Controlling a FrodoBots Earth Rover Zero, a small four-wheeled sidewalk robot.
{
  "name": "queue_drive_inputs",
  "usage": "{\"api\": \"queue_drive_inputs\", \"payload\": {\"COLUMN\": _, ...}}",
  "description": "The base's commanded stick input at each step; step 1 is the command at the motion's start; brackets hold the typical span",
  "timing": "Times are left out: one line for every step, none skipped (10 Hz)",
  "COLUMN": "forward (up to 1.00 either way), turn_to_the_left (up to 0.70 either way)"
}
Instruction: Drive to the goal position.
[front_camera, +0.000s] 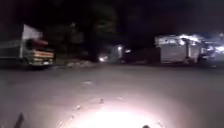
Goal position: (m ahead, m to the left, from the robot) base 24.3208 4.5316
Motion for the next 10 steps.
{"api": "queue_drive_inputs", "payload": {"forward": 0.7, "turn_to_the_left": 0.01}}
{"api": "queue_drive_inputs", "payload": {"forward": 0.7, "turn_to_the_left": 0.01}}
{"api": "queue_drive_inputs", "payload": {"forward": 0.7, "turn_to_the_left": 0.01}}
{"api": "queue_drive_inputs", "payload": {"forward": 0.7, "turn_to_the_left": 0.01}}
{"api": "queue_drive_inputs", "payload": {"forward": 0.7, "turn_to_the_left": 0.01}}
{"api": "queue_drive_inputs", "payload": {"forward": 0.7, "turn_to_the_left": 0.01}}
{"api": "queue_drive_inputs", "payload": {"forward": 0.7, "turn_to_the_left": 0.01}}
{"api": "queue_drive_inputs", "payload": {"forward": 0.7, "turn_to_the_left": 0.01}}
{"api": "queue_drive_inputs", "payload": {"forward": 0.7, "turn_to_the_left": 0.01}}
{"api": "queue_drive_inputs", "payload": {"forward": 0.7, "turn_to_the_left": 0.01}}
